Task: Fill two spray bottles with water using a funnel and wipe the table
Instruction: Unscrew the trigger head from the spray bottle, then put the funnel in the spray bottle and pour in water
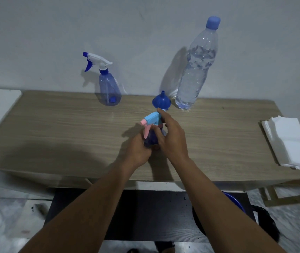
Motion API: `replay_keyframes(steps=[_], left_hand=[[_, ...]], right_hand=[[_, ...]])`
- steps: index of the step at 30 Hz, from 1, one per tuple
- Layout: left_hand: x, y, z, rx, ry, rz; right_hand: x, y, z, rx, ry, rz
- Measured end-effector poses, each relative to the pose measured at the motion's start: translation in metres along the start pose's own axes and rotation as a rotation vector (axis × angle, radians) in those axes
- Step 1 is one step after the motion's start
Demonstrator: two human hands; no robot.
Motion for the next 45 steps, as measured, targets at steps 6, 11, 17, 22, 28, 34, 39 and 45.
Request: replay_keyframes(steps=[6, 11, 17, 22, 28, 34, 39, 45], left_hand=[[0.009, 0.006, -0.007, 0.043, -0.046, 0.063], [0.017, 0.005, -0.011, 0.029, -0.075, -0.069], [0.020, 0.003, -0.016, 0.012, -0.047, 0.000], [0.033, -0.001, -0.023, -0.042, -0.039, -0.008], [0.043, -0.001, -0.027, -0.051, -0.024, -0.064], [0.050, 0.001, -0.031, -0.058, 0.013, -0.048], [0.052, 0.002, -0.035, -0.088, 0.074, -0.078], [0.058, 0.008, -0.038, -0.164, 0.118, -0.069]], right_hand=[[0.016, -0.013, -0.017, -0.070, -0.020, -0.017], [0.055, -0.048, -0.042, -0.186, -0.107, -0.123], [0.068, -0.099, -0.061, -0.331, -0.035, -0.061], [0.010, -0.087, -0.053, -0.047, 0.231, 0.350], [-0.063, -0.047, -0.007, 0.174, 0.450, 0.531], [-0.087, -0.031, 0.014, 0.254, 0.404, 0.627], [-0.098, -0.027, 0.021, 0.250, 0.375, 0.587], [-0.073, -0.031, -0.003, 0.134, 0.269, 0.454]])
Point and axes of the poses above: each hand's wrist, its own z-axis away from the middle knuckle, its own y-axis out of the palm, x = y × z, the point moved 6 cm from there along -z, towards the middle knuckle, and after that the axes turned 6 degrees about -z, right-handed, at the moved point
